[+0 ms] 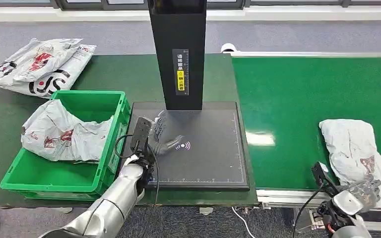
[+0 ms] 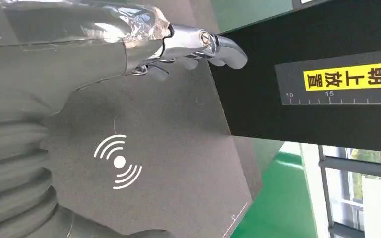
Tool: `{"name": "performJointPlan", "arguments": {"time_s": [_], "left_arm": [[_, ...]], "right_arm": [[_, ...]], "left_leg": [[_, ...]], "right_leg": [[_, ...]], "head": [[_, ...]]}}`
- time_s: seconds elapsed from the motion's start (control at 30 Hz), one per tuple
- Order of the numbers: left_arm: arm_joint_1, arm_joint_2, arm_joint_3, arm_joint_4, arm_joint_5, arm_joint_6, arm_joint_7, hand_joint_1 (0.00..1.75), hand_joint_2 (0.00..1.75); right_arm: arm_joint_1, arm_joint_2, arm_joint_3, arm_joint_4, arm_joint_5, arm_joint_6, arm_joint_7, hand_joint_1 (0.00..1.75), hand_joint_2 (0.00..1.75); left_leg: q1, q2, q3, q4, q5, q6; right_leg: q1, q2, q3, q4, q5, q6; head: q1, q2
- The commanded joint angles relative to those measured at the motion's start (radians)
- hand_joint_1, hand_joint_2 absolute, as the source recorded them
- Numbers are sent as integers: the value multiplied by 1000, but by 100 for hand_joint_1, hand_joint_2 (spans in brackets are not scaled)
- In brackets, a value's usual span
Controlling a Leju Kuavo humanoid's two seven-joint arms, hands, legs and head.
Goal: Moved the parcel from conveyor to table for the left to box.
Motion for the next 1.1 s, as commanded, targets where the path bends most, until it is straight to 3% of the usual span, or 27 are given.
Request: {"name": "performJointPlan", "arguments": {"time_s": [0.03,0.07,0.1,0.13,0.27,0.57,0.63,0.73,0.83,0.87,0.9,1.03,1.1], "left_arm": [[-65,12,-24,67,-6,-10,21,0,175],[-67,11,-25,69,-7,-12,22,0,175],[-71,10,-28,74,-7,-17,24,0,175],[-83,8,-32,84,-8,-28,27,0,175],[-83,11,-32,87,-6,-34,32,0,175],[-70,20,-20,67,2,-25,27,0,175],[-68,25,-12,63,6,-10,24,0,175],[-58,42,3,47,3,44,12,0,175],[-65,57,22,39,-7,99,8,0,175],[-69,62,33,38,-11,118,6,0,175],[-73,68,42,37,-16,120,4,0,175],[-72,66,47,38,-22,120,4,0,175],[-72,71,56,34,-34,165,-13,0,175]], "right_arm": [[-28,10,-71,47,-68,122,-34,0,175],[-29,12,-91,49,-90,147,-53,0,175],[-30,14,-122,55,-122,222,-76,175,175],[-18,16,-136,46,-132,296,-86,175,175],[-19,18,-146,42,-130,304,-89,175,175],[-35,30,-145,17,-89,177,-133,175,175],[-53,43,-145,-1,-97,69,-204,175,175],[-87,105,-168,-76,-197,-184,-463,175,175],[-68,223,-176,-359,-378,-219,-742,175,175],[-49,250,-124,-453,-501,-219,-833,175,175],[-11,249,-21,-536,-552,-215,-785,175,175],[16,226,41,-556,-595,-219,-745,175,175],[33,243,67,-625,-723,-219,-912,175,175]], "left_leg": [[0,2,2,-1,-1,1],[0,2,3,-1,-1,1],[0,1,0,0,0,0],[0,1,1,0,-1,0],[2,0,4,0,-1,2],[1,2,6,0,-1,1],[1,3,7,-2,-1,1],[1,7,7,-2,-1,1],[-1,10,4,-1,-1,0],[0,13,3,-1,-1,-1],[0,12,3,-2,-1,-1],[1,6,4,-3,1,-3],[1,-1,4,-2,2,-3]], "right_leg": [[1,0,2,-2,0,0],[1,0,3,-2,0,0],[0,0,1,0,0,0],[1,0,1,-1,0,0],[2,-1,7,-3,0,1],[4,0,7,-3,1,1],[4,1,8,-4,1,1],[4,5,6,-3,2,0],[2,8,2,0,2,1],[2,11,0,1,3,0],[2,10,0,1,3,0],[4,4,2,0,1,-1],[4,-2,4,-1,0,-1]], "head": [[0,0],[0,0],[0,0],[0,0],[0,0],[0,0],[0,0],[0,0],[0,0],[0,0],[0,0],[0,0],[0,0]]}}
